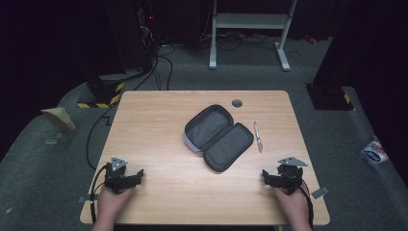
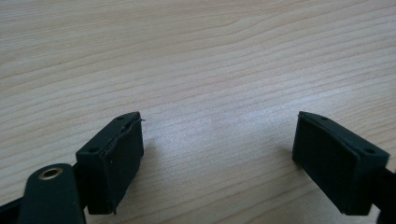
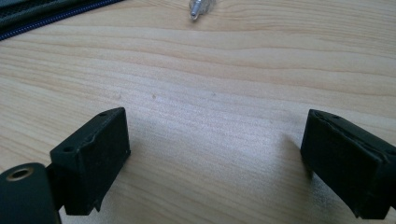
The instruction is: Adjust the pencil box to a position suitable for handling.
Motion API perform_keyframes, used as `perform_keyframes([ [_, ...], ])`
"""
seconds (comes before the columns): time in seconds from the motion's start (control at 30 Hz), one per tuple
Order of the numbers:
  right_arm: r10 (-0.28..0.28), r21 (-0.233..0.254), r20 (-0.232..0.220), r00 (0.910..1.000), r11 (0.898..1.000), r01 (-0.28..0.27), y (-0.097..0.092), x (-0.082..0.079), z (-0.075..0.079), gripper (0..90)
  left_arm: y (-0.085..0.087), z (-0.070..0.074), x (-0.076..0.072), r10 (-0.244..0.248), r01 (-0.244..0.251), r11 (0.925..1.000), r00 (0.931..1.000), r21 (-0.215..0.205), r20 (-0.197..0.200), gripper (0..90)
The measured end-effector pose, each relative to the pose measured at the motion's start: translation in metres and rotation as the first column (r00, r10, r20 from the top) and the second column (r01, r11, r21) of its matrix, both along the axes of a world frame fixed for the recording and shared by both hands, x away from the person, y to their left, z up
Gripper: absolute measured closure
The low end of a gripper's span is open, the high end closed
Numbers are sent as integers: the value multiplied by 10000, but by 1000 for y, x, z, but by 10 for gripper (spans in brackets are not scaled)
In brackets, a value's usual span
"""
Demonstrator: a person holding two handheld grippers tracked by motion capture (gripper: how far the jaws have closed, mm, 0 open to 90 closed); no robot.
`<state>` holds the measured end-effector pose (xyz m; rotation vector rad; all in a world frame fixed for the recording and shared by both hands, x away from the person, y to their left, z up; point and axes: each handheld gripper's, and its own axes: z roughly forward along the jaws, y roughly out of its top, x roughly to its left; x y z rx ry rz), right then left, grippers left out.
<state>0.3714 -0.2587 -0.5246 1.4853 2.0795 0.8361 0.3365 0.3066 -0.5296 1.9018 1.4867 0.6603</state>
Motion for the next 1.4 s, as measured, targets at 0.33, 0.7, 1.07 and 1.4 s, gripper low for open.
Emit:
perform_keyframes([
  [0.33, 12, -1, -4, 10000, 10000, -12, 0, 0, 0, 76, 0, 0, -1, -109, 109, 9999, 9999, -18, 32, 181],
  [0.7, 105, 5, -15, 9999, 9999, -105, -1, -1, 0, 86, -1, 2, -2, -398, 399, 9992, 9992, -33, 85, 277],
  [1.07, -86, 9, 121, 9999, 10000, 86, -1, -1, 0, 133, -13, 13, 4, -539, 553, 9981, 9973, -271, 503, 451],
  [1.4, -94, 10, 125, 9999, 10000, 94, -1, -1, 0, 135, -24, 21, 14, -883, 933, 9940, 9926, -577, 832, 450],
])
